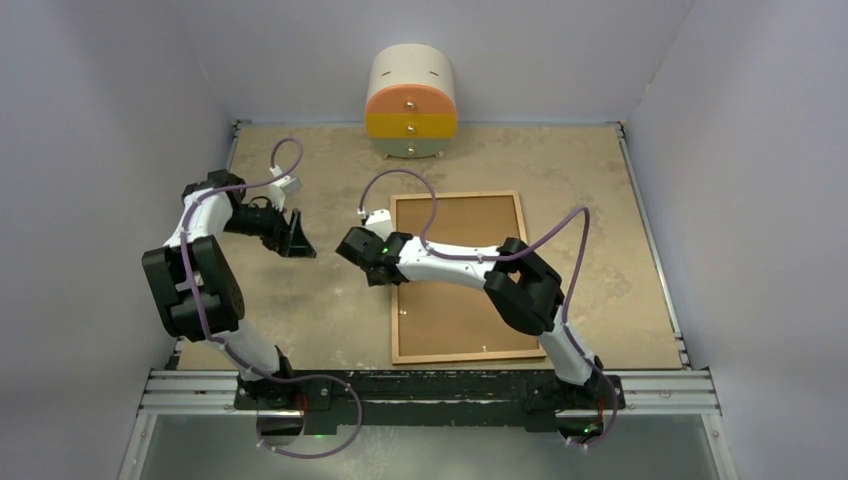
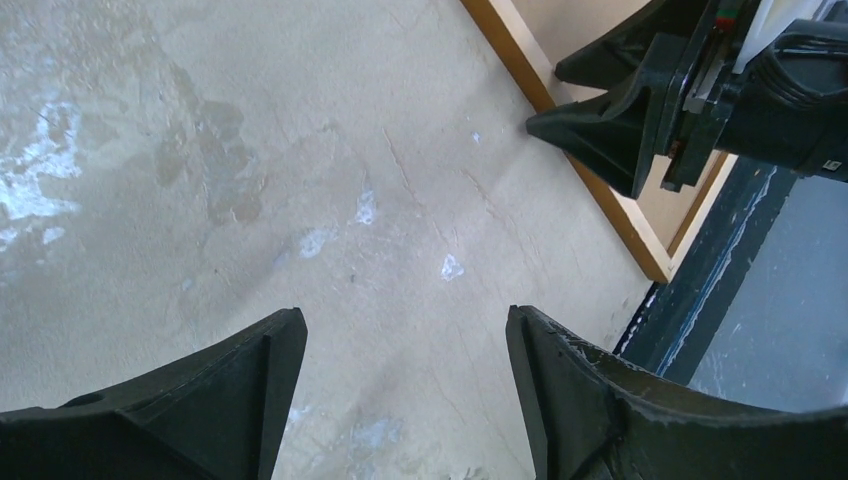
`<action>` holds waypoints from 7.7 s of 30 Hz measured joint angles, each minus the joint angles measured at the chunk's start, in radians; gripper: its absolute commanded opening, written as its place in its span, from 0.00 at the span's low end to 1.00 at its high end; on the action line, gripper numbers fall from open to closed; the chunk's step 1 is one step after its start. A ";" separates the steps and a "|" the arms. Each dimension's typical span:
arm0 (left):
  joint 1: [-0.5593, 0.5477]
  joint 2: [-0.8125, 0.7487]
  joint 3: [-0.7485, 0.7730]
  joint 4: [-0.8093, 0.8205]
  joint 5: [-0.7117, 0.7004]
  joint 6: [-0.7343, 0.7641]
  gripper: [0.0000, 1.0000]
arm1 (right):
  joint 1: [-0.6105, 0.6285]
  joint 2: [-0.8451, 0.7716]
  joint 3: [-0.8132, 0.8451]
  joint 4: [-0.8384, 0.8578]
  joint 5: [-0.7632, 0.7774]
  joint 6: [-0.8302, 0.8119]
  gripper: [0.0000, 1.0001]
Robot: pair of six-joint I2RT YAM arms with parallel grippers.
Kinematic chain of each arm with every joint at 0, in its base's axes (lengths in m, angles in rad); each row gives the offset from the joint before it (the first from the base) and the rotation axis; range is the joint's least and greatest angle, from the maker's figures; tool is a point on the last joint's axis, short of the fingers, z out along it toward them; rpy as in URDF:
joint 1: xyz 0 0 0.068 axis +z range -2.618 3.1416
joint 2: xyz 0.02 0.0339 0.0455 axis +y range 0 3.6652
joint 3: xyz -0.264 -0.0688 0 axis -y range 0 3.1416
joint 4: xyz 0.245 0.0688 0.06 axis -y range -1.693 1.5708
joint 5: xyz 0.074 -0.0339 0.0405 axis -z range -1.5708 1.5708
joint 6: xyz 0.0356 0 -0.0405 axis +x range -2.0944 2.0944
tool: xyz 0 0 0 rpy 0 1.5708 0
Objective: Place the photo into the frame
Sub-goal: Adjust the photo frame at the center of the board, then turn over the photo frame at the center of the board, then reset both arms
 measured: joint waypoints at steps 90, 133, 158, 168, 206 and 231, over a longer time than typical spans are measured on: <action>-0.549 -0.168 0.278 0.233 -0.080 -0.494 0.57 | -0.611 -0.830 -0.380 0.147 -0.641 0.344 0.58; -0.337 0.004 -0.234 0.468 -0.514 -0.093 0.50 | -0.676 -0.583 -1.084 0.911 -0.937 0.121 0.46; -0.332 -0.061 -0.269 0.507 -0.481 -0.159 0.90 | -0.680 -0.677 -0.922 0.397 -0.497 -0.010 0.99; -0.249 -0.198 -0.410 0.909 -0.497 -0.414 0.94 | -0.705 -0.854 -0.934 0.388 0.014 -0.109 0.99; -0.372 -0.059 -0.975 2.311 -0.841 -0.665 0.99 | -0.943 -0.564 -1.427 1.875 -0.018 -0.679 0.99; -0.372 -0.059 -0.975 2.303 -0.856 -0.665 1.00 | -0.948 -0.564 -1.427 1.877 -0.040 -0.681 0.99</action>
